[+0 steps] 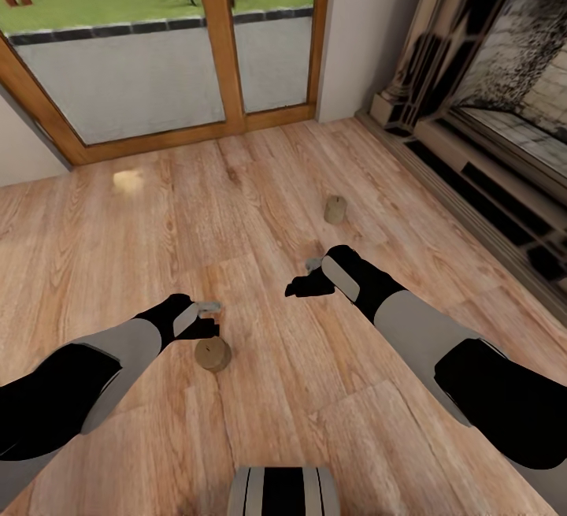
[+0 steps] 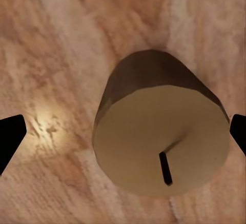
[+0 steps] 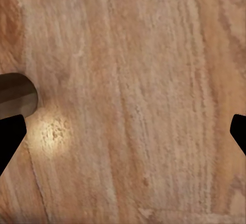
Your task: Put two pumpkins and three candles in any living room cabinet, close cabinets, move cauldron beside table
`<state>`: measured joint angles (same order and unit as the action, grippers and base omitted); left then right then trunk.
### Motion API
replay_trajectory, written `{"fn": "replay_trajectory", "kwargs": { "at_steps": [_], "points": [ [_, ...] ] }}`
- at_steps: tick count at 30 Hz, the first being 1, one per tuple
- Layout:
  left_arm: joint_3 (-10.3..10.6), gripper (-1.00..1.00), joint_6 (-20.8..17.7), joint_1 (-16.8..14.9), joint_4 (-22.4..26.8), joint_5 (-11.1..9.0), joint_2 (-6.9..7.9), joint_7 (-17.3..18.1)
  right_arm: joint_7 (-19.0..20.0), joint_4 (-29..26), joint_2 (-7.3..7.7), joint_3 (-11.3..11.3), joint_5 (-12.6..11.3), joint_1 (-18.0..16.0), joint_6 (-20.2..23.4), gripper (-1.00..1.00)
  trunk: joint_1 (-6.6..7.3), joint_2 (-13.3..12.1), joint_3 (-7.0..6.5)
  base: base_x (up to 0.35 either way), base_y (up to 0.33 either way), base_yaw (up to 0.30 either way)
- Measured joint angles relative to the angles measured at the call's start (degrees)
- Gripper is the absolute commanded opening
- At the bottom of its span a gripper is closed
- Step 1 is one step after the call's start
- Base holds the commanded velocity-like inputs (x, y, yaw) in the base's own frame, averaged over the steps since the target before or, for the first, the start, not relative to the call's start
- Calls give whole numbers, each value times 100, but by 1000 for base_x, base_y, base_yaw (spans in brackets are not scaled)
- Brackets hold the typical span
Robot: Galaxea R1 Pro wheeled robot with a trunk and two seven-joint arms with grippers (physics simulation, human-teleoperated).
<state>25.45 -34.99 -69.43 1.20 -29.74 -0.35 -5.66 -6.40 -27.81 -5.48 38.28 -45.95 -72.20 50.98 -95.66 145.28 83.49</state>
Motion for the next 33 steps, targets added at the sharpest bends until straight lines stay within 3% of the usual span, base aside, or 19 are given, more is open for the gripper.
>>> {"fn": "replay_trajectory", "kwargs": {
  "at_steps": [3,29,33],
  "points": [
    [0,100,1,0,0,-4,-2,3,0,1,0,0,0,0,0,100,-8,4,67,0,0,0],
    [0,100,0,0,0,-5,-9,48,0,-3,0,-1,-1,0,9,100,-7,4,67,2,-17,0],
    [1,100,-4,0,0,-5,-9,48,0,-6,0,0,0,0,4,100,-18,9,155,0,0,0]
  ]
}}
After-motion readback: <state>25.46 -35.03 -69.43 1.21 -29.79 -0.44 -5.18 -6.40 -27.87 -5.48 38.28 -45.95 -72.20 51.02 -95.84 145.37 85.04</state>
